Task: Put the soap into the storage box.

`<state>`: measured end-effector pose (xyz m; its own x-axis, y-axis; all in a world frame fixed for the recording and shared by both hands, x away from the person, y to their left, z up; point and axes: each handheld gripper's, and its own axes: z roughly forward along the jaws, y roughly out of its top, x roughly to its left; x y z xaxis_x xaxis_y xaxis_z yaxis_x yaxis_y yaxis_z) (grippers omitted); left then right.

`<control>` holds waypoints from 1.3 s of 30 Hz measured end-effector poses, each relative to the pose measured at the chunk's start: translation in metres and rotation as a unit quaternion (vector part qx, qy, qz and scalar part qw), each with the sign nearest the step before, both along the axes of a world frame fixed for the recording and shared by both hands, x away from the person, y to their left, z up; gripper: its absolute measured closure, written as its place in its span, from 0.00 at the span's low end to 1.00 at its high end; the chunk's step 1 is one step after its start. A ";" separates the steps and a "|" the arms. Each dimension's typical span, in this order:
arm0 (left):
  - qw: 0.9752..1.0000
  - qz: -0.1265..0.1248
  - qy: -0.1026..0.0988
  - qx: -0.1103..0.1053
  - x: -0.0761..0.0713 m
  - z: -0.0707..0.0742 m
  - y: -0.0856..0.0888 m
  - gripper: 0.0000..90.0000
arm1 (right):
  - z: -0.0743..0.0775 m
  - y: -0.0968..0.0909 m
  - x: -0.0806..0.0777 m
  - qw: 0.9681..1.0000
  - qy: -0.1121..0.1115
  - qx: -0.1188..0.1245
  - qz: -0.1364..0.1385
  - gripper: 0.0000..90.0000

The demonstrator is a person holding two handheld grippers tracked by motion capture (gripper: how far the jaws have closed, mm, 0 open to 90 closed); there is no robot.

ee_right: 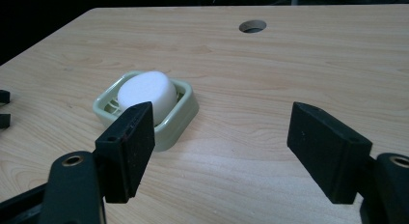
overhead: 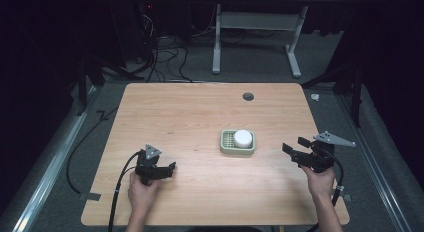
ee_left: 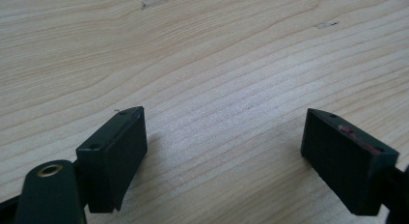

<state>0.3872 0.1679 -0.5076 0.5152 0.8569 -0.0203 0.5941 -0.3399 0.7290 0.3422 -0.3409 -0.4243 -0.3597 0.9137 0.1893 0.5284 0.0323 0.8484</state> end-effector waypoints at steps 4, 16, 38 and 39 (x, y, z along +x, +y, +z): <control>1.000 0.000 0.000 0.000 0.000 0.000 0.000 0.19 | -0.005 0.002 -0.001 1.000 0.005 0.000 0.001 0.29; 1.000 0.000 0.000 0.000 0.000 0.000 0.000 0.19 | -0.020 0.006 -0.004 1.000 0.018 0.002 0.004 0.29; 1.000 0.000 0.000 0.000 0.000 0.000 0.000 0.19 | -0.051 0.025 -0.005 0.998 0.051 -0.044 0.006 0.29; 1.000 0.000 0.000 0.000 0.000 0.000 0.000 0.19 | -0.052 0.026 -0.005 0.998 0.049 -0.048 0.008 0.29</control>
